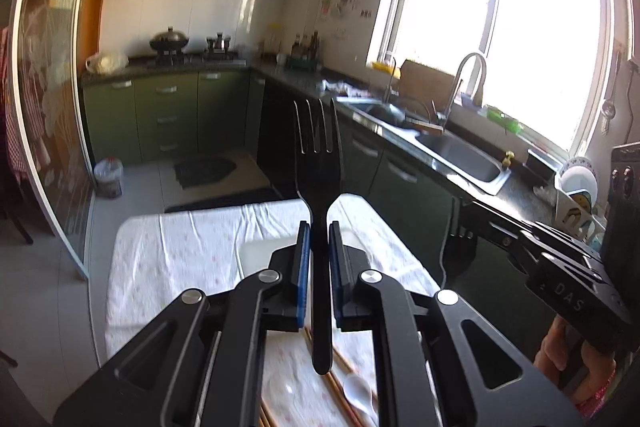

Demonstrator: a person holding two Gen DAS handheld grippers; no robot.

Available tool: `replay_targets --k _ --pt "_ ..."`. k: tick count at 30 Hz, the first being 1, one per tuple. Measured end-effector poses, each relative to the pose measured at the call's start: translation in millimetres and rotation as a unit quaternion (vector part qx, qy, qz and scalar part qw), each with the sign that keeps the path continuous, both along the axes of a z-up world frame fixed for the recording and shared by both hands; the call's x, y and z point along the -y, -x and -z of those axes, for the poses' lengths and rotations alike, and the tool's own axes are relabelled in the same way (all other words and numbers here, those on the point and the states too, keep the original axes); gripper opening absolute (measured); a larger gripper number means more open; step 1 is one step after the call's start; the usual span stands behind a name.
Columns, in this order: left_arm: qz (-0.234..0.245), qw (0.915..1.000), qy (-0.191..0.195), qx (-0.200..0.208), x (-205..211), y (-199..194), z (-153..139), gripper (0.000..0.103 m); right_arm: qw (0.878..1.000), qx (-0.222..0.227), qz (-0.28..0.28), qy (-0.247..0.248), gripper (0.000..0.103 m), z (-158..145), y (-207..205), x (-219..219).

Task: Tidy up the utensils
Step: 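Lift both forks over the white holder and open both tools to drop them in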

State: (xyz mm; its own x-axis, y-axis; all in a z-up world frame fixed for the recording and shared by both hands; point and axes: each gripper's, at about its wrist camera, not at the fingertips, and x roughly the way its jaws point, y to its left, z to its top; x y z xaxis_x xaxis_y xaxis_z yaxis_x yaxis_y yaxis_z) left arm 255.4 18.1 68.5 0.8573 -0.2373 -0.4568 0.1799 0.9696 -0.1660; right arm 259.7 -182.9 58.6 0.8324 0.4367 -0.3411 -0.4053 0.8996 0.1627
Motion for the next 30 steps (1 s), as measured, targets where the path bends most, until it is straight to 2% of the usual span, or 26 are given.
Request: replay_targets --k 3,6,8,13,16,17,18,19,20,27,30 --pt "-0.023 0.9979 0.005 0.061 -5 -27 -9 0.009 0.996 0.073 0.049 0.013 0.003 -22 -8 -5" --pt "-0.041 0.9964 0.017 0.072 -8 -57 -1 0.009 0.987 0.133 0.086 0.037 0.003 -30 -26 -18" --pt "-0.051 0.9963 0.015 0.067 -8 -76 12 0.009 0.981 0.155 0.1 0.057 0.003 -31 -40 -29" --pt "-0.053 0.998 0.012 0.032 -8 -97 54 0.009 0.984 0.124 0.094 0.09 0.003 3 -94 -52" --pt "-0.046 0.9988 -0.004 0.017 -5 -98 71 0.01 0.986 0.099 0.087 0.098 0.003 29 -111 -56" --pt "-0.044 0.9989 -0.009 0.012 -4 -97 76 0.014 0.988 0.091 0.083 0.098 0.003 36 -114 -56" --pt "-0.043 0.999 -0.01 0.007 -4 -96 79 0.027 0.989 0.083 0.078 0.099 0.003 41 -116 -56" --pt "-0.042 0.9991 -0.007 0.004 -4 -95 81 0.041 0.989 0.079 0.075 0.1 0.003 47 -117 -56" --pt "-0.042 0.9991 -0.004 0.003 -5 -93 82 0.044 0.989 0.077 0.074 0.103 0.003 51 -116 -58" --pt "-0.034 0.9993 -0.005 -0.016 -7 -69 75 0.046 0.986 0.084 0.059 0.129 0.005 59 -100 -68" --pt "-0.03 0.9991 -0.003 -0.028 -6 -54 72 0.051 0.986 0.087 0.054 0.128 0.005 55 -89 -67"
